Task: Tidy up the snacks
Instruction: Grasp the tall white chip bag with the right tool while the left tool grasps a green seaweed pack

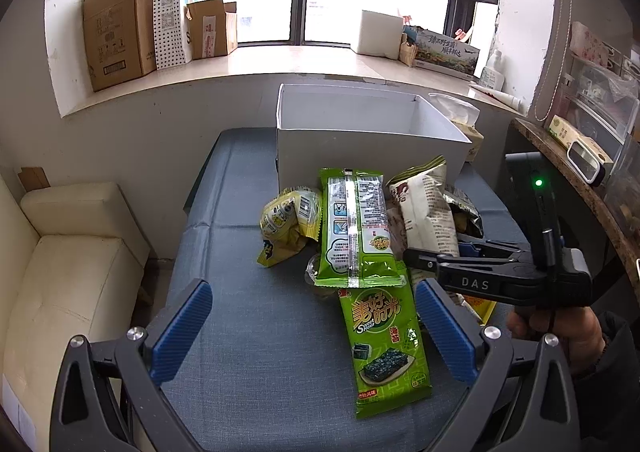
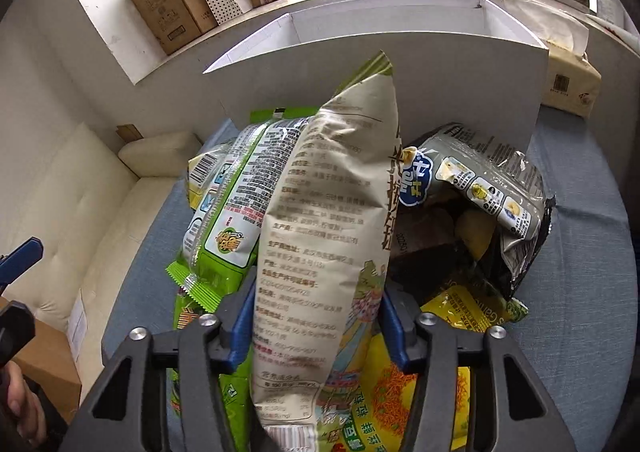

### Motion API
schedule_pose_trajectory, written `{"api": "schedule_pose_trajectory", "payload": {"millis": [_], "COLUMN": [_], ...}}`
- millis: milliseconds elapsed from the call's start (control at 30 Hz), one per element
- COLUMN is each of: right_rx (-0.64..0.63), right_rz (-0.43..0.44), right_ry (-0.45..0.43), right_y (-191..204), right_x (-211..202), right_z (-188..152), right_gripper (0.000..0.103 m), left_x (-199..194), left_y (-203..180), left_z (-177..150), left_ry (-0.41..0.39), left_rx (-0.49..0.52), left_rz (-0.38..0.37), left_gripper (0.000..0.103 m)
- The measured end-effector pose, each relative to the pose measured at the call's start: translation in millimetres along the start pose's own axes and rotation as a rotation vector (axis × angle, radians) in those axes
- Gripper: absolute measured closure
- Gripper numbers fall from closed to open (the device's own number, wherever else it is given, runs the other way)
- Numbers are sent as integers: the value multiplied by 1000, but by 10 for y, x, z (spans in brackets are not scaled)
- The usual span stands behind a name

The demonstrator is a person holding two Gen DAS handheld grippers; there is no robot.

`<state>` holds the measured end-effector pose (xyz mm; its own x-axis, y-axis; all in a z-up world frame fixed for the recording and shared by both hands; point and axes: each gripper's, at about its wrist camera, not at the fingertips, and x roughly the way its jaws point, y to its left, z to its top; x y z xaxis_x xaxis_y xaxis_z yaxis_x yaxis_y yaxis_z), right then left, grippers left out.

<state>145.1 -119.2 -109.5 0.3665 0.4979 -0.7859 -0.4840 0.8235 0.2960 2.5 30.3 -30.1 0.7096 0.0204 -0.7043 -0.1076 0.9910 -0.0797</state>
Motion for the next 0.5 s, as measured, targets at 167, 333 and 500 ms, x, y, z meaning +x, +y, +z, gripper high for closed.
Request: {"api": "schedule_pose_trajectory", "payload": {"millis": [167,333,500], "right_rx": [24,49,84], "right_rz": [4,18,38], "right_ry": [-37,-93,-165], "right_y": [-24,-80,-147], "right_x": [-262,-620,-964], "right_z": [-58,-150,-194], "right_gripper": [58,59,59], "left_x": [152,331,712], "left_y": [6,-39,-39], "left_z": [2,50,155], "left_ry": [23,45,107], "left_rx": [-6,12,39], "left_rz": [-5,-31,-115], "left_gripper": [0,0,0]}}
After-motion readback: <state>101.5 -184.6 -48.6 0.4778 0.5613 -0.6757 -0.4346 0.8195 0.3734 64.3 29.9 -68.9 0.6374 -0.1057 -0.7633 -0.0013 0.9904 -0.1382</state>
